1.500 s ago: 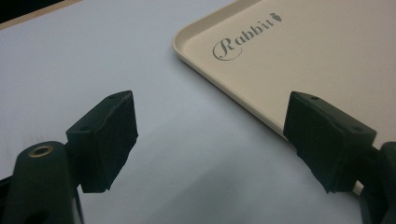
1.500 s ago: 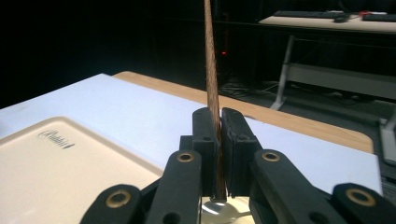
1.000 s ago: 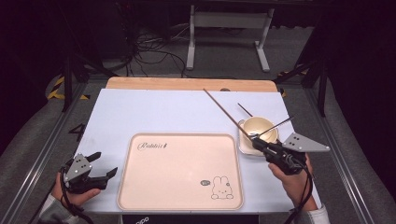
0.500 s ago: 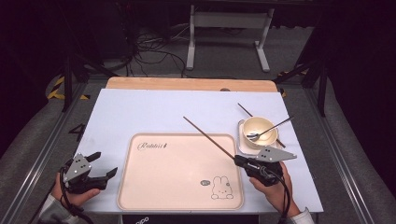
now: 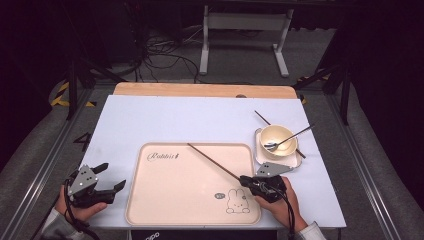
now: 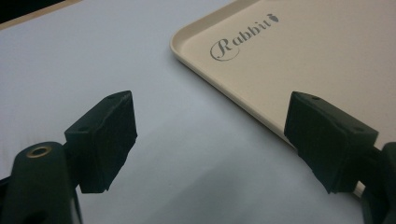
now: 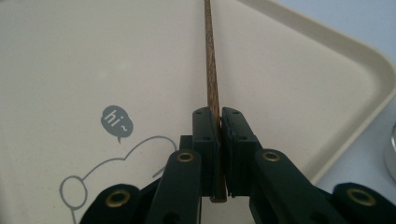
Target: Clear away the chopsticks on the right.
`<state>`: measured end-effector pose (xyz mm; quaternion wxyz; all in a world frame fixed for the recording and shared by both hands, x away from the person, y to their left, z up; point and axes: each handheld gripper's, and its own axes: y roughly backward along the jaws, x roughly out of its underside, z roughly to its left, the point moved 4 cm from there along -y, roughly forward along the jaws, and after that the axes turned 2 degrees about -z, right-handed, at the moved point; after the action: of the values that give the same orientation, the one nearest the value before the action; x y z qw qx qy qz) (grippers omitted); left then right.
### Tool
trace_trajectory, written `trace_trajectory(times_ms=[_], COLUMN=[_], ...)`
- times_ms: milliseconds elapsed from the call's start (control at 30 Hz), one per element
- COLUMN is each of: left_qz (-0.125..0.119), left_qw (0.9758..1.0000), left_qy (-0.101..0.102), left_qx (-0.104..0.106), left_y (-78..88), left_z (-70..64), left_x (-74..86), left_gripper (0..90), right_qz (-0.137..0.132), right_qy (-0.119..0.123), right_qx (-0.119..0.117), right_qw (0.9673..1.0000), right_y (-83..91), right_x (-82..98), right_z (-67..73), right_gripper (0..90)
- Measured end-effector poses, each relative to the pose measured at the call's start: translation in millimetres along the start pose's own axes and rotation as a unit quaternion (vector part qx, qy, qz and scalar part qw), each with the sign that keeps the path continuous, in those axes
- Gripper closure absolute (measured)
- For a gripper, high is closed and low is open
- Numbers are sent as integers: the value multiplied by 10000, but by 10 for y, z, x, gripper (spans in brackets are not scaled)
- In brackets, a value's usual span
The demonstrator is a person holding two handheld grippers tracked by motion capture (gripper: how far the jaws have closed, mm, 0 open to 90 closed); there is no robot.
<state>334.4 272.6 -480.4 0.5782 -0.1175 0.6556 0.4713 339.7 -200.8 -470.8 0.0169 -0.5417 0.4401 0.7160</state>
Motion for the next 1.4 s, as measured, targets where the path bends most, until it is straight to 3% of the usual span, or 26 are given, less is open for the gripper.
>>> trace_trajectory(times_ms=[400,733,1067,1400], left_qz=[-5,-22,-18,11], left_qw=[10000,10000,10000,10000], left_qy=[-13,11,11,3], left_qx=[-2,-18,-18,5], left_y=[4,8,8,2], left_z=[-4,-1,1,0], left_x=[0,-2,-1,3], left_gripper=[177,172,172,171], right_qz=[288,256,-180,-678], right_qy=[21,44,257,405], right_qx=[-69,-54,112,407], right_qw=[9996,9996,9994,9960], right_y=[-46,-11,232,539], right_x=[67,53,-74,-210], right_z=[-11,-13,-26,-99], right_gripper=[845,789,781,766])
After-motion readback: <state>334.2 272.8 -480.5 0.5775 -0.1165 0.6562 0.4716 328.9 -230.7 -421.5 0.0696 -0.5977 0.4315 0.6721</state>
